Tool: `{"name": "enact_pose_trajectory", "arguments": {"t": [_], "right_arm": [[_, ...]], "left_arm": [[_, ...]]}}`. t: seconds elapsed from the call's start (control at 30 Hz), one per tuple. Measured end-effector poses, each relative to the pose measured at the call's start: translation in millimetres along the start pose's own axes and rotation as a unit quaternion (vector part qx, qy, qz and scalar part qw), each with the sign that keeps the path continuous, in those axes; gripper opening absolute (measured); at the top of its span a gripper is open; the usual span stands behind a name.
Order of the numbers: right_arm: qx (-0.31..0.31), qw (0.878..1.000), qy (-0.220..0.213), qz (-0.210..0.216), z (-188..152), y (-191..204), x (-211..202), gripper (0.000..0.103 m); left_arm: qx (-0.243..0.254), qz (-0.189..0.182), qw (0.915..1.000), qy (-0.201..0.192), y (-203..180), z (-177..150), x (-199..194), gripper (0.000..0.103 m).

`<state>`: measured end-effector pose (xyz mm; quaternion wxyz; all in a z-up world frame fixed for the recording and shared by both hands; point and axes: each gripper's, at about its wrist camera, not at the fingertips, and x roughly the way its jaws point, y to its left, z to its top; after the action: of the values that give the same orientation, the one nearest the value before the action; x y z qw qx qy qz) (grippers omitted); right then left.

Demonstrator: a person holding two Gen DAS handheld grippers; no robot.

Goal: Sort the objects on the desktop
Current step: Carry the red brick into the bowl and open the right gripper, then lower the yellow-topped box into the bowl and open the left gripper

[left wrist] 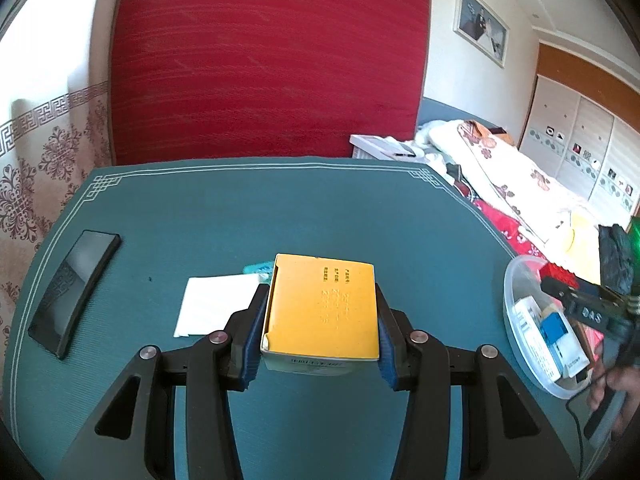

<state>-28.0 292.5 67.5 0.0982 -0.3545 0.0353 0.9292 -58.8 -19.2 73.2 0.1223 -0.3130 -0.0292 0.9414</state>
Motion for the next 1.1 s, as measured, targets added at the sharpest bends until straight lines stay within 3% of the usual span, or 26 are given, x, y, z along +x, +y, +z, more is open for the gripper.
{"name": "enact_pose_trajectory", "arguments": {"t": [0.43, 1.1], "right_arm": [[0.024, 0.999, 0.004, 0.023, -2, -20, 2, 0.079], [0.063, 0.996, -0.022, 0.054, -32, -65, -34, 0.08]], "left_arm": [[0.021, -0.011, 0.9996, 0.013, -26, -10, -4, 0.05], [0.04, -0.051, 0.9968, 0.047, -88, -20, 3, 0.05]]}}
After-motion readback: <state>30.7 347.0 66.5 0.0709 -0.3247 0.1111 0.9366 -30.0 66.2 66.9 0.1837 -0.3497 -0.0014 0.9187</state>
